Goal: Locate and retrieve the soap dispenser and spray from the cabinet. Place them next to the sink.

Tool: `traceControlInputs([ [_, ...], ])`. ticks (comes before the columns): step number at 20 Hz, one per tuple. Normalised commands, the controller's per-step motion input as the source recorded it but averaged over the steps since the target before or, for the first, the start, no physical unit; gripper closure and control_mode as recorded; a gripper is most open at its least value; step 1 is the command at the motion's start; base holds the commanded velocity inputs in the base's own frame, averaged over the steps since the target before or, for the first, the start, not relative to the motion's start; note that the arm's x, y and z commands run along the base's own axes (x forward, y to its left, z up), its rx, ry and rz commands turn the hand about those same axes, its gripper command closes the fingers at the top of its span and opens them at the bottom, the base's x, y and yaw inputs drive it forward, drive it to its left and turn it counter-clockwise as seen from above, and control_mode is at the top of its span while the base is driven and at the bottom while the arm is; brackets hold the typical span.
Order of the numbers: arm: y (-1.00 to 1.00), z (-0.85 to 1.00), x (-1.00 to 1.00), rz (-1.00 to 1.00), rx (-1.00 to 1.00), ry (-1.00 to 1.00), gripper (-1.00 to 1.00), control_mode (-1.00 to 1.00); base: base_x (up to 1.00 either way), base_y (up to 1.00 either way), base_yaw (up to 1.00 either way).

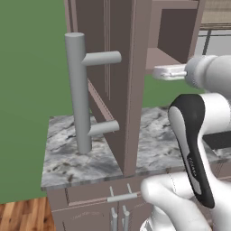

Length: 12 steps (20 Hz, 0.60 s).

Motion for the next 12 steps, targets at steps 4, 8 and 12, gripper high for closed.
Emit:
traceControlInputs([
  [4,0.14,0.00,0.38,0.00,-0.03,0.07,-1.00,-1.00,0.00,0.00,0.00],
  [8,0.13,0.00,0.39,0.00,-0.03,0.06,-1.00,-1.00,0.00,0.00,0.00],
  [12,0.04,0.00,0.32,0.00,-0.01,0.06,-1.00,-1.00,0.00,0.00,0.00],
])
